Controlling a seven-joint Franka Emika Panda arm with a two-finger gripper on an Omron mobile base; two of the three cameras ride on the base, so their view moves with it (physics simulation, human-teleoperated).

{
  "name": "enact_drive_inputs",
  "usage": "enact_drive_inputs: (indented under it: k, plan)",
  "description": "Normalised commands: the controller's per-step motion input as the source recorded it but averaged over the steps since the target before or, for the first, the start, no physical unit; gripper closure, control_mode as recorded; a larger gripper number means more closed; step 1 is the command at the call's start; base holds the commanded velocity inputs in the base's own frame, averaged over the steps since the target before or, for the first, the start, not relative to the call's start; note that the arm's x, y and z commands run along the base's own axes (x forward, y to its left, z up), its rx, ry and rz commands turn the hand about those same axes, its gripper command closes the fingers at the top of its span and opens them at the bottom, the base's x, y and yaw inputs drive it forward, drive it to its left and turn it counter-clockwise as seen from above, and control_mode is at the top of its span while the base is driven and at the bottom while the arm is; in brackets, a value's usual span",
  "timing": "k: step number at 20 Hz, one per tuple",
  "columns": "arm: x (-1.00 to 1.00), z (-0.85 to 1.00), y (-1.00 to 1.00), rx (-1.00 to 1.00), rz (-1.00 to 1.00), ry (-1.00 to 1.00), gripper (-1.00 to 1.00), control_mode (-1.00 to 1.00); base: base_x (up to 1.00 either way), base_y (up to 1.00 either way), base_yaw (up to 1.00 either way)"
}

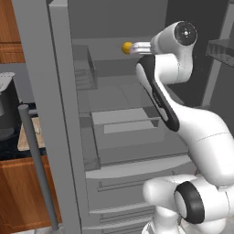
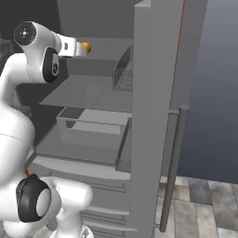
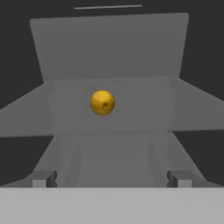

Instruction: Retrieve a lemon from the fridge and place it on the cutting board with the fish.

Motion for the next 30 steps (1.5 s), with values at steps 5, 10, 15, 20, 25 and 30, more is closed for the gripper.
enact_drive_inputs:
  k: [5,10,15,20,25,30]
  plan:
    - [0.42,0.00,0.05,0.00,0.00,0.04,-1.00,-1.00,0.00,0.00,0.00]
    - [0.36,0.00,0.08,0.00,0.00,0.00,-1.00,-1.00,0.00,0.00,0.00]
    - [0.34,0.00,0.03,0.00,0.00,0.00,-1.00,-1.00,0.00,0.00,0.00]
    - [0.38,-0.05,0.00,0.00,0.00,0.00,-1.00,-1.00,0.00,0.00,0.00]
    - [0.47,-0.01,0.00,0.00,0.00,0.02,-1.00,-1.00,0.00,0.00,0.00]
    - [0.39,0.00,0.01,0.00,0.00,0.01,-1.00,-1.00,0.00,0.00,0.00]
